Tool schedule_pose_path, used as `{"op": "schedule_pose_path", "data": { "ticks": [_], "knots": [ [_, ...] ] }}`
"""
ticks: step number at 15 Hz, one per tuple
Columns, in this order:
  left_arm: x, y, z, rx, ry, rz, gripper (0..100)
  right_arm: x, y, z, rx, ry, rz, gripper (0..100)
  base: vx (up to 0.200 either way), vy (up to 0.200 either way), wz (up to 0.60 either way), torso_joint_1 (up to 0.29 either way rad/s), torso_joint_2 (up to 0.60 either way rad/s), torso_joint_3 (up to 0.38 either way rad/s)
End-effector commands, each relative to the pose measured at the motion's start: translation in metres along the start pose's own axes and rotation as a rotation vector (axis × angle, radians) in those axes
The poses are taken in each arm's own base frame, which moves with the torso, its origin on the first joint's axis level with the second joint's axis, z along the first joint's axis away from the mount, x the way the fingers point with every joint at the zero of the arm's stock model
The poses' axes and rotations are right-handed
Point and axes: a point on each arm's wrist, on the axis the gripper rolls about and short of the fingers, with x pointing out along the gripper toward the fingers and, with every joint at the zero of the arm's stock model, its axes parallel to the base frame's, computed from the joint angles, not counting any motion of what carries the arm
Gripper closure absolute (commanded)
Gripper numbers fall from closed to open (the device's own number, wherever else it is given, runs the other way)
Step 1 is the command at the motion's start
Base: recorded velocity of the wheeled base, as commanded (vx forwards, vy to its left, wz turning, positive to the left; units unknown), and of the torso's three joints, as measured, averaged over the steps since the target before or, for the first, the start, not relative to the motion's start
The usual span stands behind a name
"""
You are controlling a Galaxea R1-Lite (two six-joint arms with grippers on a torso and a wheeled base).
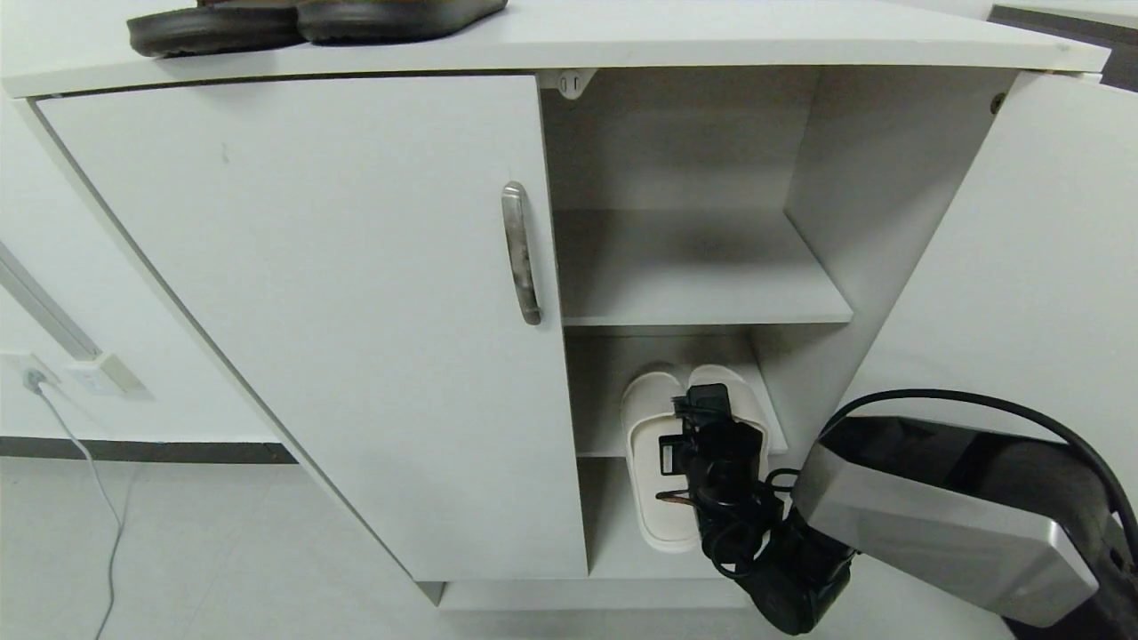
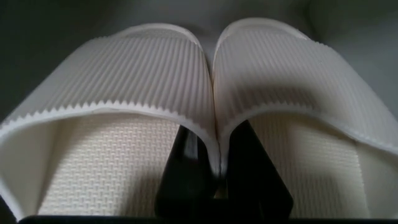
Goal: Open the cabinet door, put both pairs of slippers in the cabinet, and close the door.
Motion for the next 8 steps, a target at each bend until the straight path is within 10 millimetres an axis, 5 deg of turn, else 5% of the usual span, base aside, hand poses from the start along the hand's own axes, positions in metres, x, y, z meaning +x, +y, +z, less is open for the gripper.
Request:
{"op": "schedule_pose_path", "data": {
  "ticks": [1, 8],
  "knots": [
    [0.0, 0.0, 0.0, 0.0, 0.002, 0.0, 100, 0.011, 0.0, 0.008, 0.027, -0.012, -0.007, 100, 0.0, 0.0, 0.0, 0.0, 0.0, 0.0],
    [0.0, 0.0, 0.0, -0.002, 0.002, 0.002, 100, 0.052, -0.004, 0.027, 0.025, -0.003, -0.019, 100, 0.0, 0.0, 0.0, 0.0, 0.0, 0.0]
  ]
}}
